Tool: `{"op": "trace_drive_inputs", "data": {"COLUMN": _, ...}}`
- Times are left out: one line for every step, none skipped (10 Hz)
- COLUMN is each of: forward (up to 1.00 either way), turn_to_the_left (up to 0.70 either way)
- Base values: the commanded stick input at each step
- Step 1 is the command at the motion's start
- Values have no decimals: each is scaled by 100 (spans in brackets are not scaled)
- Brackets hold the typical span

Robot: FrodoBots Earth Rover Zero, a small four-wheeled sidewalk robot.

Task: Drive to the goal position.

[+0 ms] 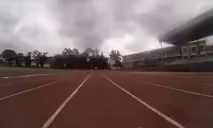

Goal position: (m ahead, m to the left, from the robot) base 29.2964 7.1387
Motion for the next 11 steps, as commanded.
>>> {"op": "trace_drive_inputs", "data": {"forward": 70, "turn_to_the_left": 0}}
{"op": "trace_drive_inputs", "data": {"forward": 70, "turn_to_the_left": 0}}
{"op": "trace_drive_inputs", "data": {"forward": 70, "turn_to_the_left": 0}}
{"op": "trace_drive_inputs", "data": {"forward": 70, "turn_to_the_left": 0}}
{"op": "trace_drive_inputs", "data": {"forward": 70, "turn_to_the_left": 0}}
{"op": "trace_drive_inputs", "data": {"forward": 70, "turn_to_the_left": 0}}
{"op": "trace_drive_inputs", "data": {"forward": 70, "turn_to_the_left": 0}}
{"op": "trace_drive_inputs", "data": {"forward": 70, "turn_to_the_left": 0}}
{"op": "trace_drive_inputs", "data": {"forward": 70, "turn_to_the_left": 0}}
{"op": "trace_drive_inputs", "data": {"forward": 70, "turn_to_the_left": 0}}
{"op": "trace_drive_inputs", "data": {"forward": 70, "turn_to_the_left": 0}}
